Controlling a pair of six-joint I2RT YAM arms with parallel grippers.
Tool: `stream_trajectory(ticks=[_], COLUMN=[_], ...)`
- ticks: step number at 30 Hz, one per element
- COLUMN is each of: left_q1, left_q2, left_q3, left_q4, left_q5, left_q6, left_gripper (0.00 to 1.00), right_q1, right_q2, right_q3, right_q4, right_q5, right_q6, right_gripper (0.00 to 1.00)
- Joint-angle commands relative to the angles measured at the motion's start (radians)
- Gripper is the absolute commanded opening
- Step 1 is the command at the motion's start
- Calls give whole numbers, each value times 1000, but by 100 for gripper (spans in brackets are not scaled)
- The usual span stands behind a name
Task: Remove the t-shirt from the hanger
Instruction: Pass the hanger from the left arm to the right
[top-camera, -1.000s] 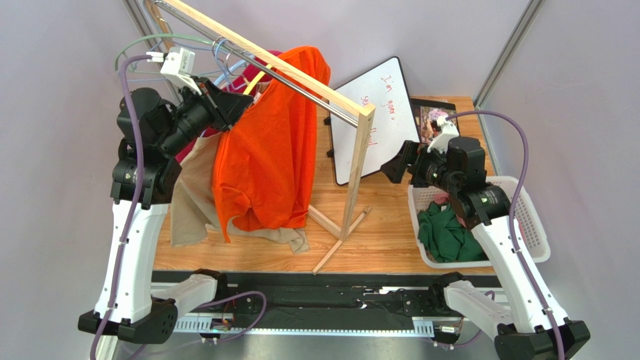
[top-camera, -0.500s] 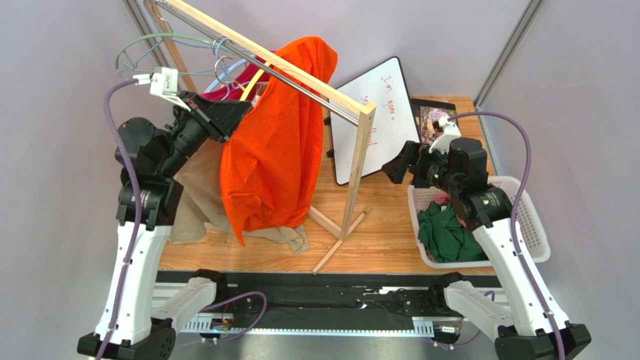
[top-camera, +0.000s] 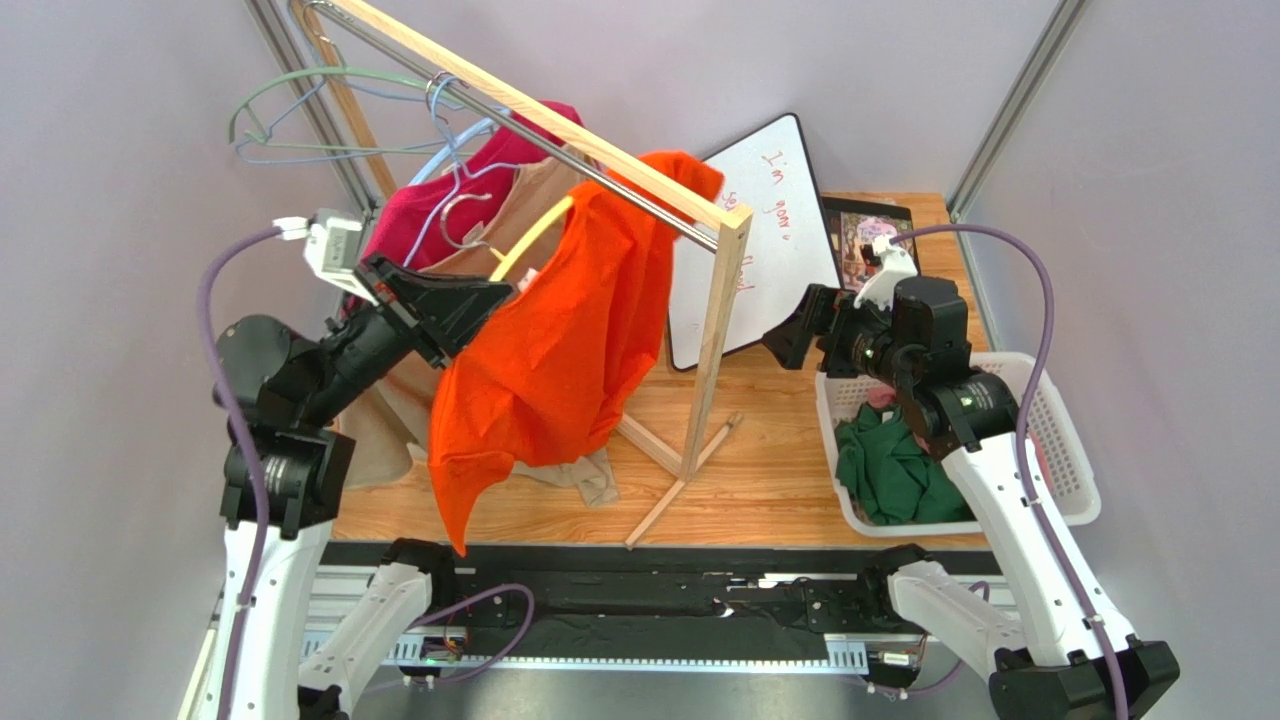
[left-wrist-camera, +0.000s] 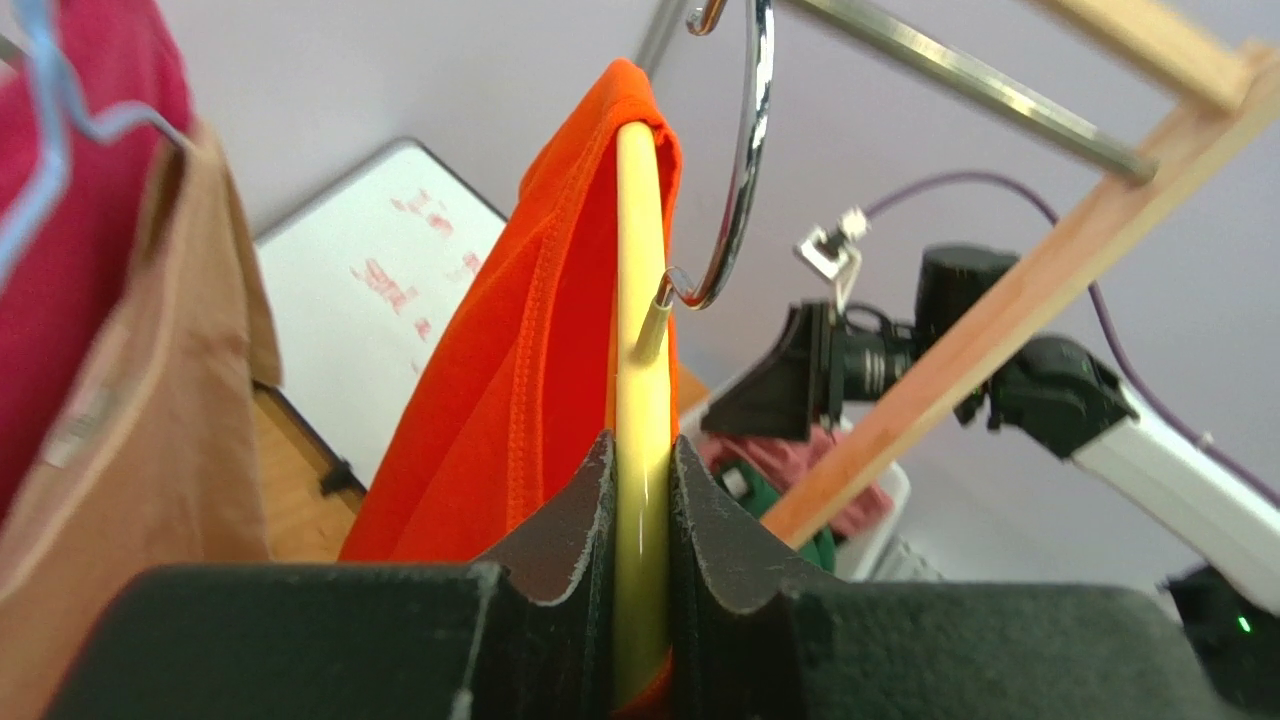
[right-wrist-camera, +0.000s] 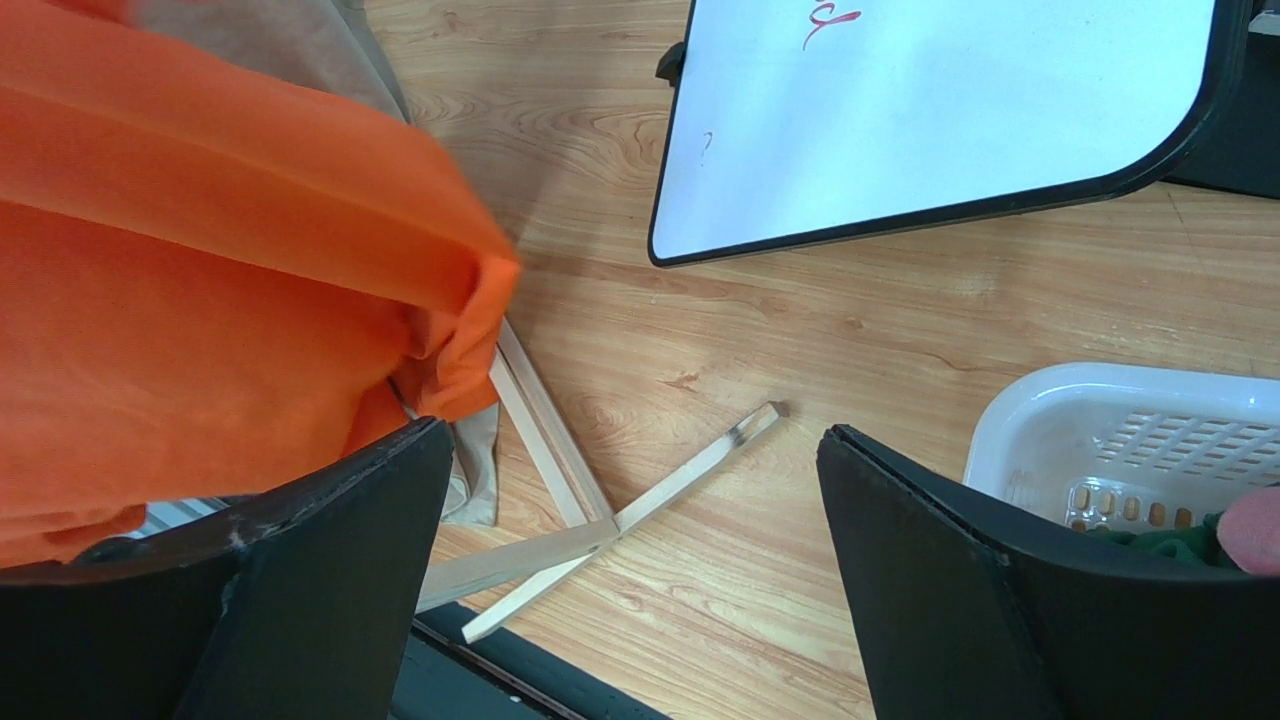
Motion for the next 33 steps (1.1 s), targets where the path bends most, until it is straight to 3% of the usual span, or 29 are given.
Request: stream_trajectory(ticks=[1,8,19,25,33], left_q1=[-9,-135,-405,-468,-493], left_q2=[58,122,288,346,424], left_q3=[-46,-60,-49,-49,-25], left_q4=[-20,-115,-117,-37,-37], left_q5=[173,198,13,-58,-90], left_q6=[-4,113,137,73,61], left_gripper=[0,0,0,0,0], right_q1=[3,2,49,202,264], right_q2=[0,-24,-37,29,143], right_q3=[25,74,128,183,212], right_q4=[30,13,39,64,192], right_q5=[13,-21,-191,-147,-168], right_q6=[-18,-9,-29,-52,-4], right_gripper=[99,92,80,80,74])
